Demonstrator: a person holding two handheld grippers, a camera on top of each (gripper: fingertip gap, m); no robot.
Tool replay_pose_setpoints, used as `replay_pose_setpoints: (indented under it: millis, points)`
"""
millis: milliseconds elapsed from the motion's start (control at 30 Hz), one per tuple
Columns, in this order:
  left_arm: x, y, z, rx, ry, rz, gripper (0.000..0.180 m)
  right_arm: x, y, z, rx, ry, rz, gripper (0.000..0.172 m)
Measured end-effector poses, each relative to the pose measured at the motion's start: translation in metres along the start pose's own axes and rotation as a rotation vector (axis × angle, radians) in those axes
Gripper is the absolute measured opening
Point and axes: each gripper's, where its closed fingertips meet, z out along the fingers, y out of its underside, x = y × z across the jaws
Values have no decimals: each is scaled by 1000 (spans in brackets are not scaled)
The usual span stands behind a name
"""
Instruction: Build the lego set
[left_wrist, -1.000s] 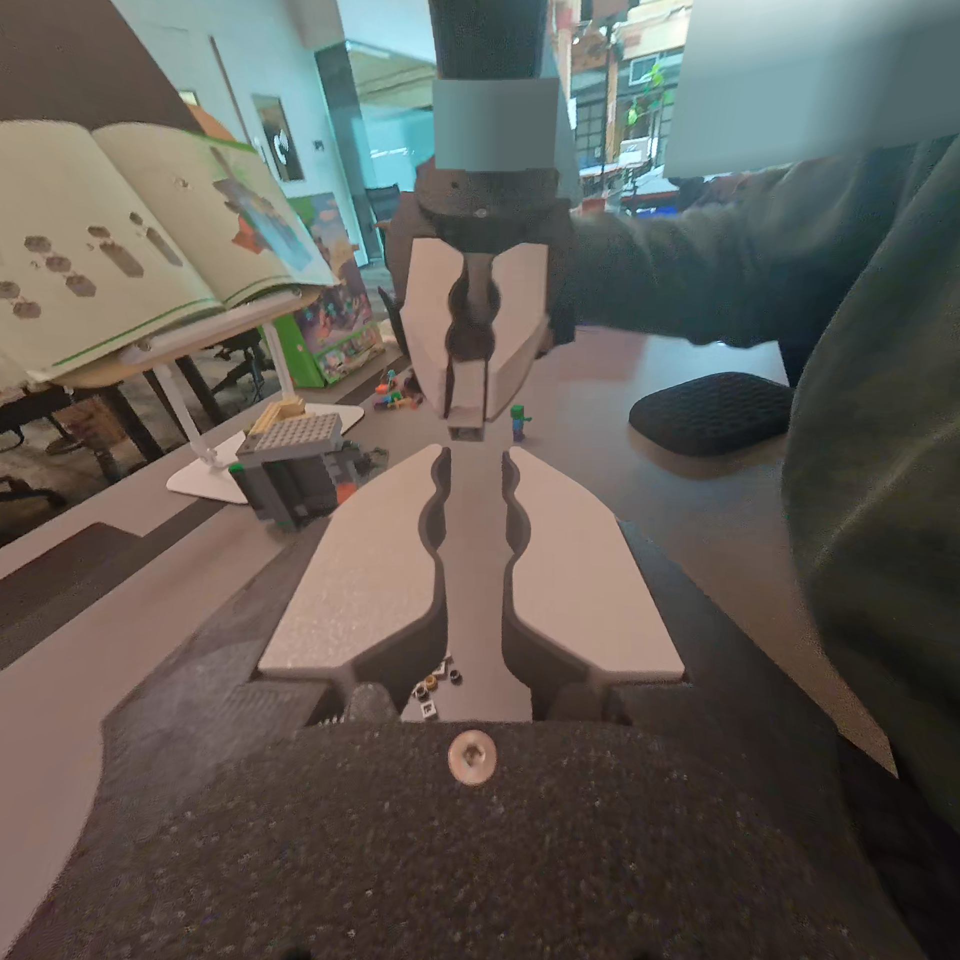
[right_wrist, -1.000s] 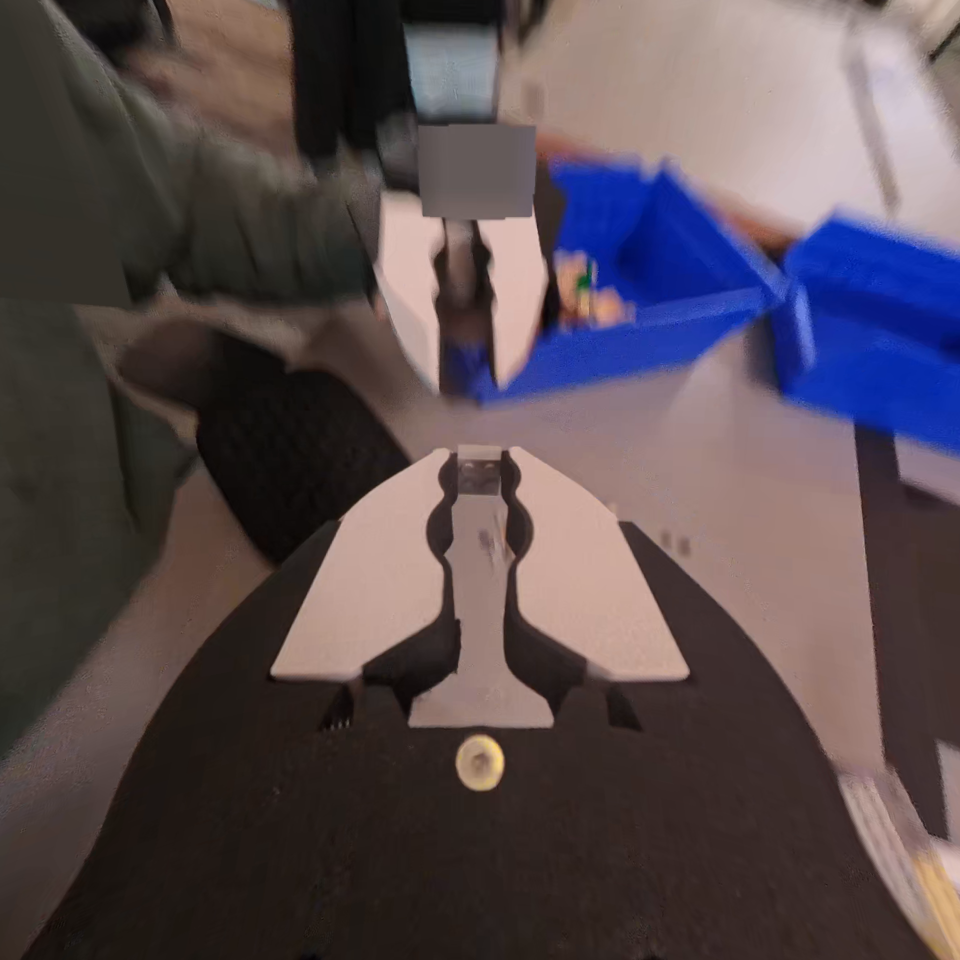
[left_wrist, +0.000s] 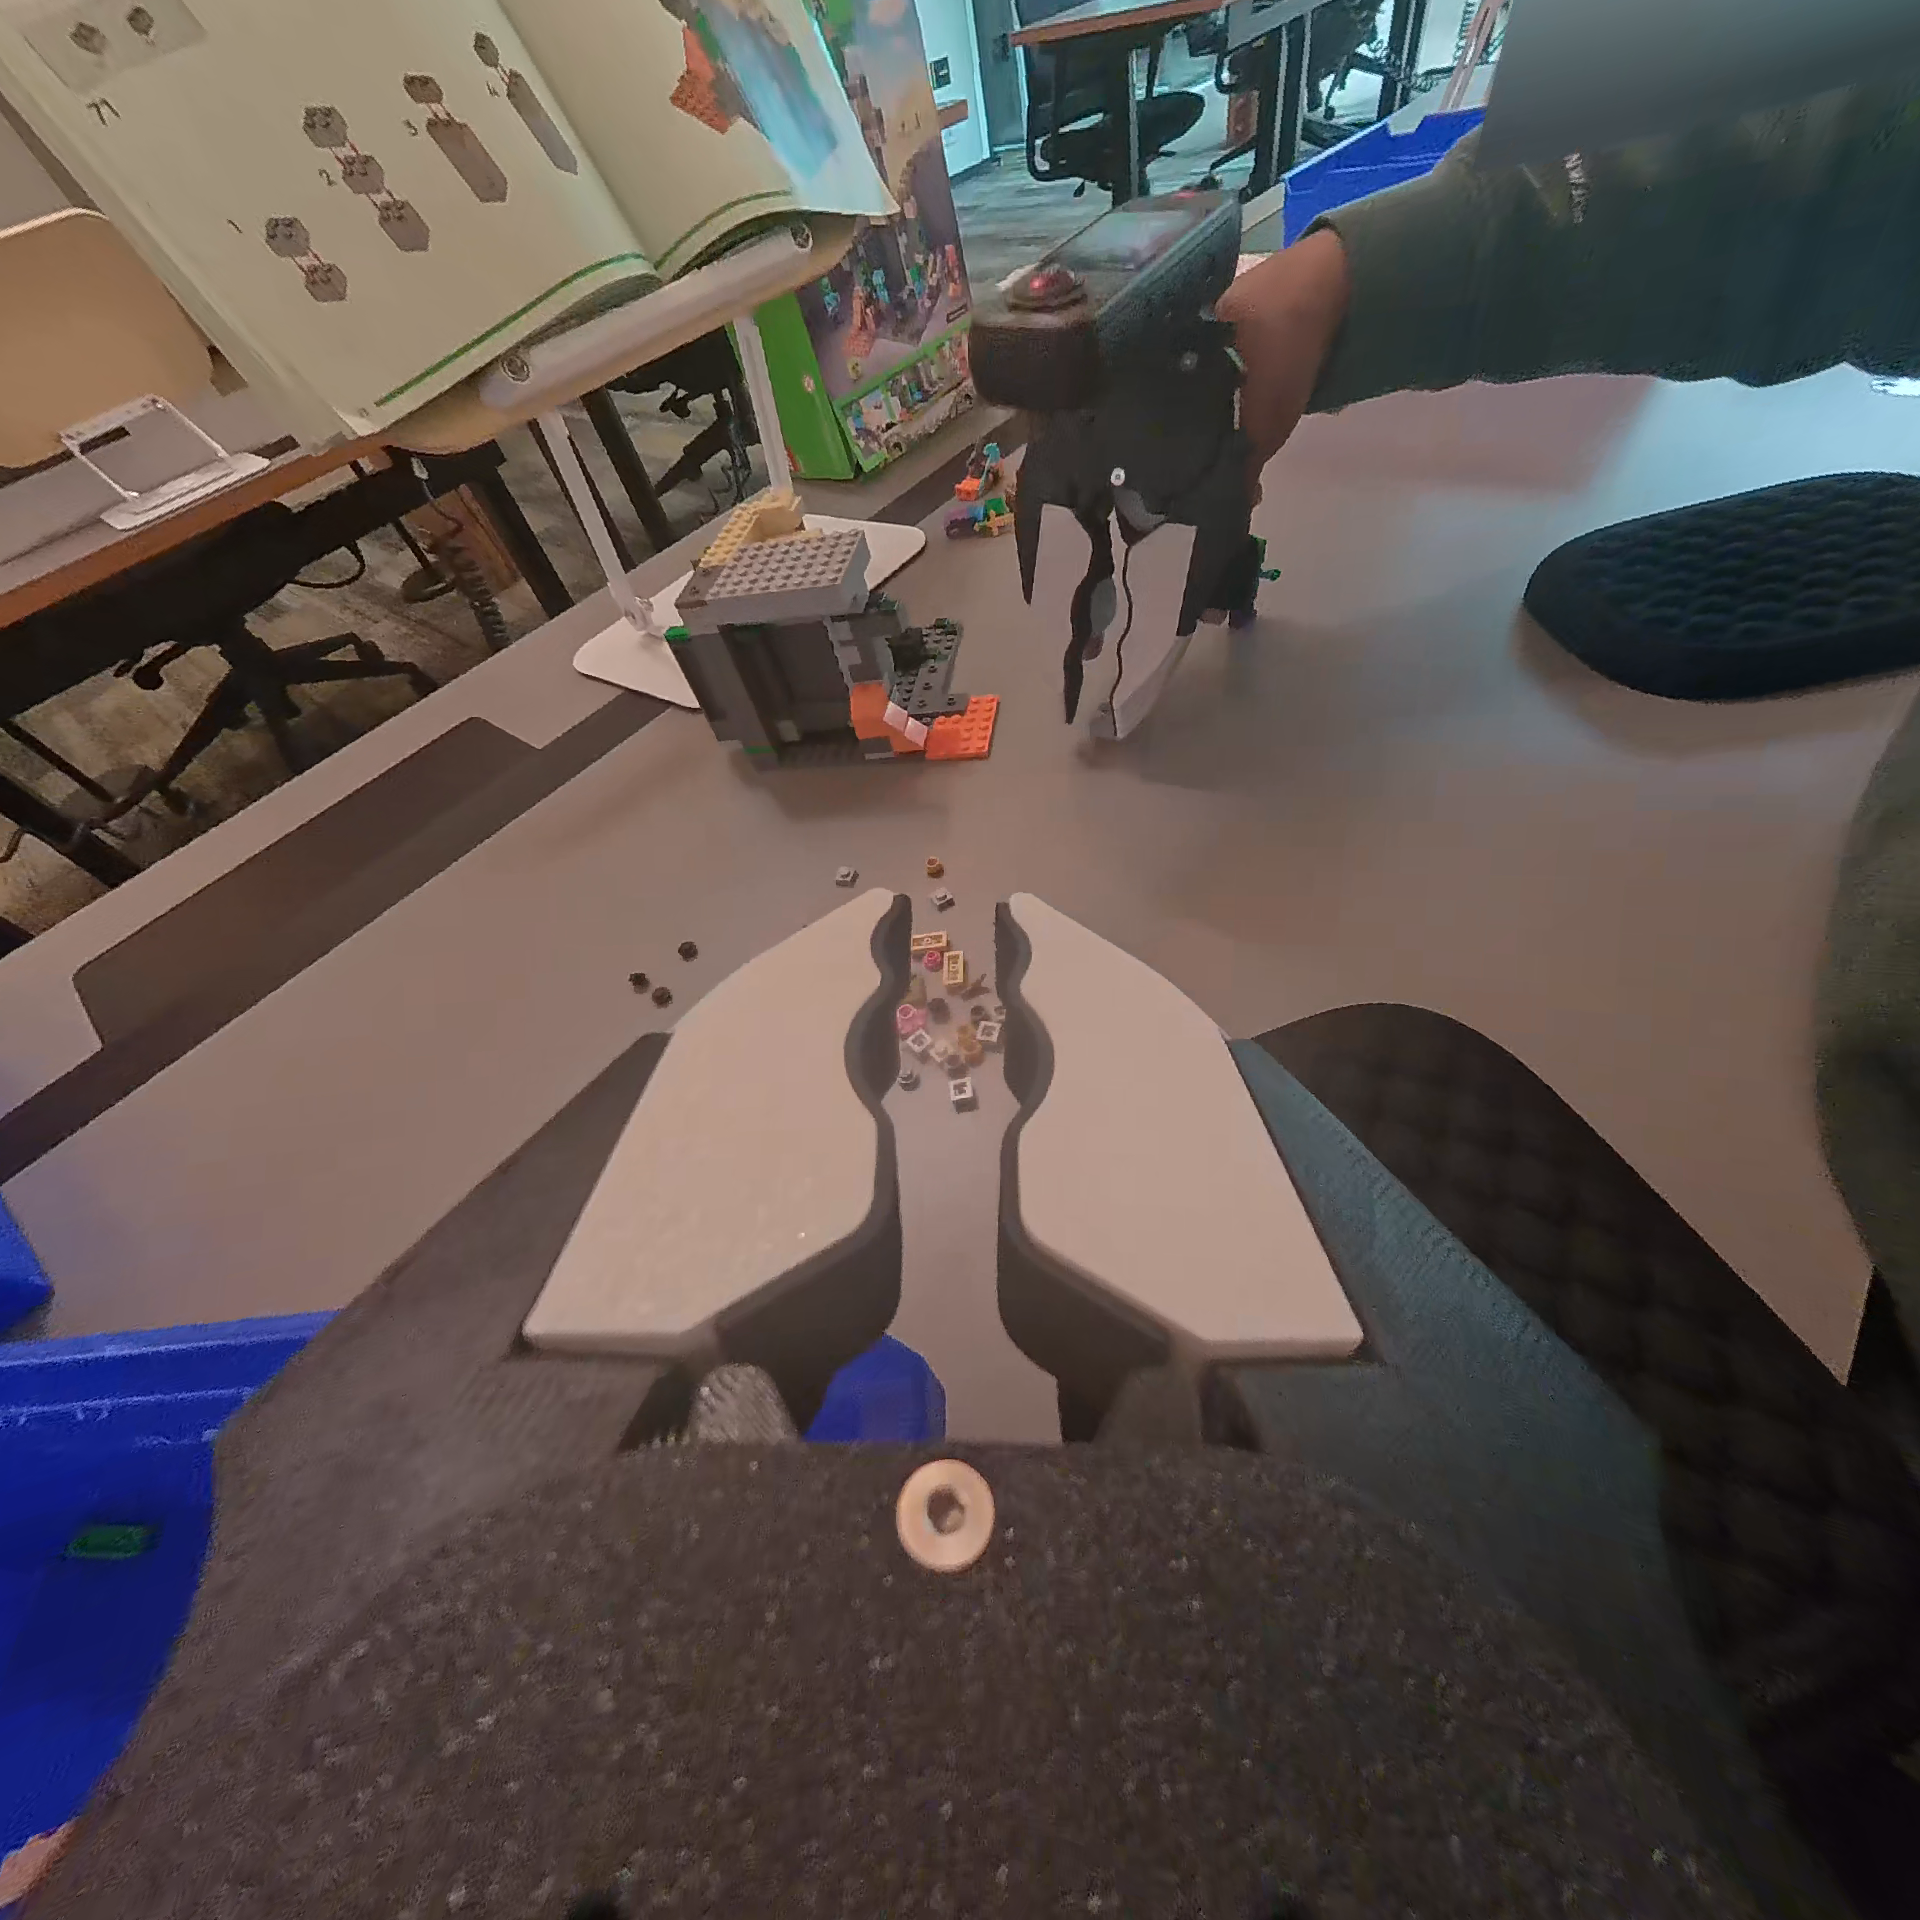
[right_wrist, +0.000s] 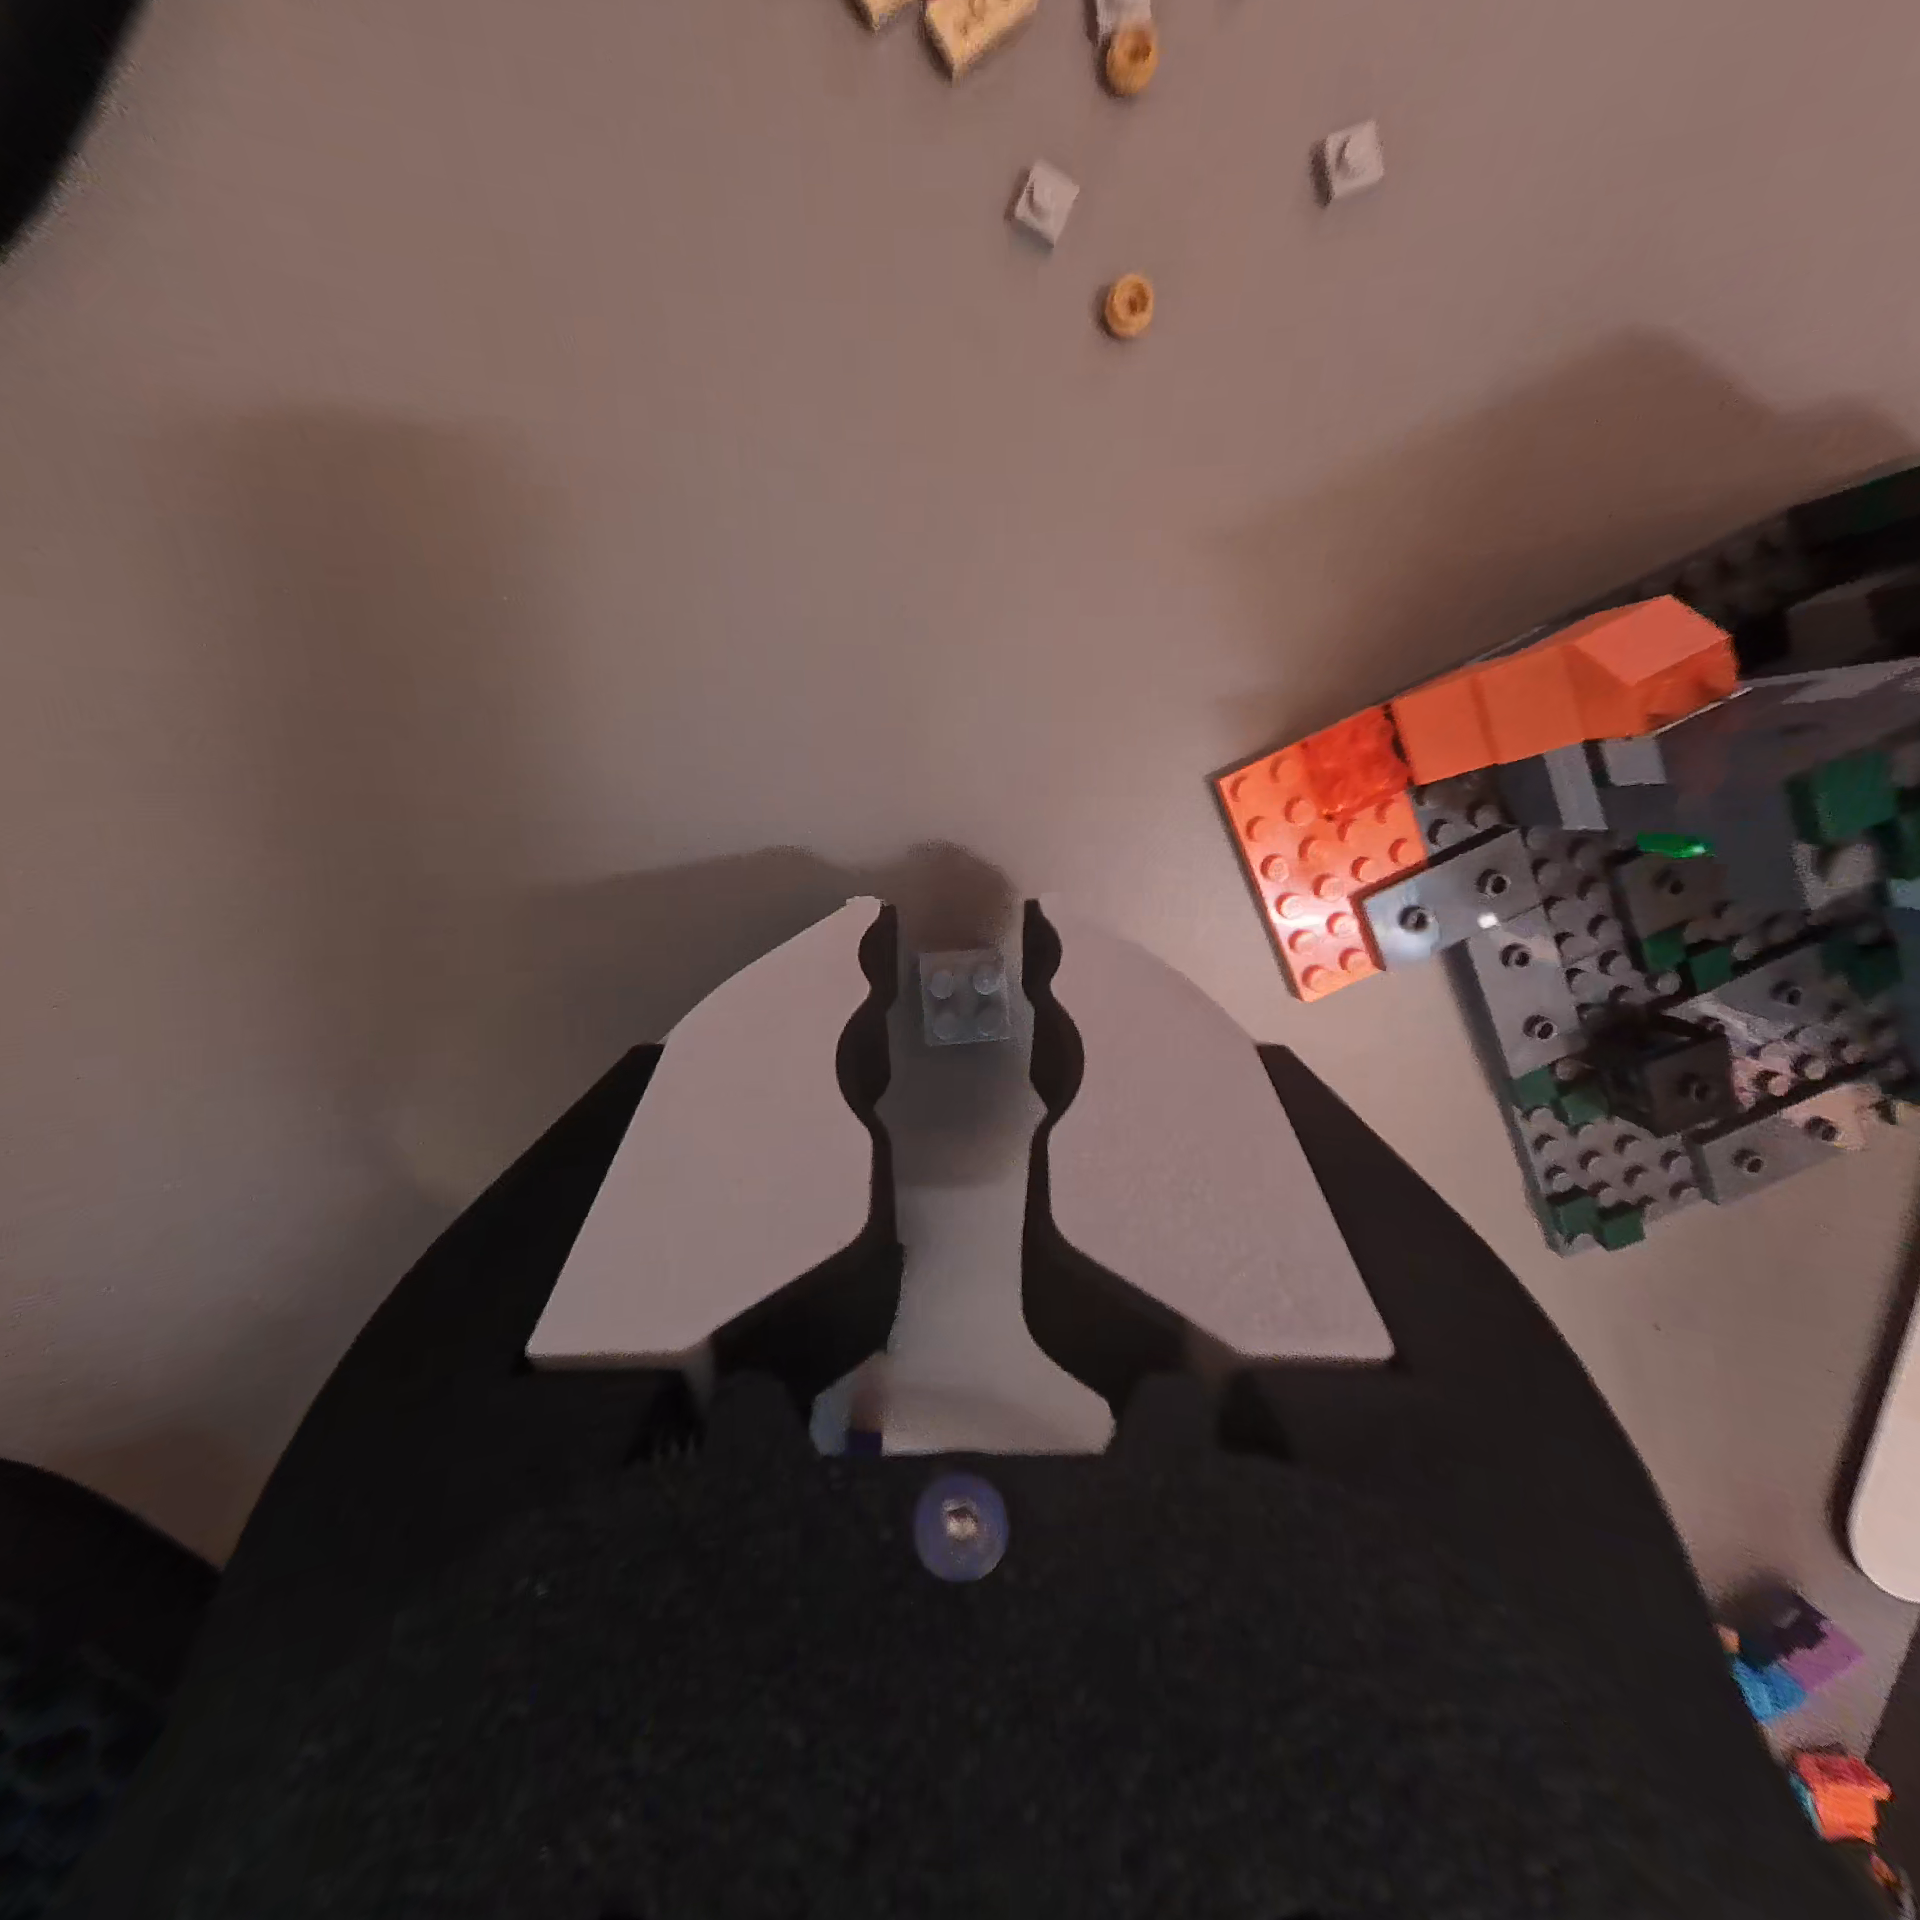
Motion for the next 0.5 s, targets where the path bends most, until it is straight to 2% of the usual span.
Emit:
replay_pose_setpoints:
  millis: [33,167,300,400,500]
  points:
    - [1,-1,-1,4,0,5,15,0,-4,-3,27,6,3,23]
    - [2,-5,-4,10,0,28,16,1,-18,-24,150,50,25,26]
    - [-14,2,-16,-69,-52,49,18,-2,-24,-51,292,112,80,30]
    - [-51,21,-40,-214,-141,22,16,-6,-19,-70,395,163,138,30]
    - [-90,56,-66,-419,-196,-53,15,-7,-6,-87,482,236,198,29]
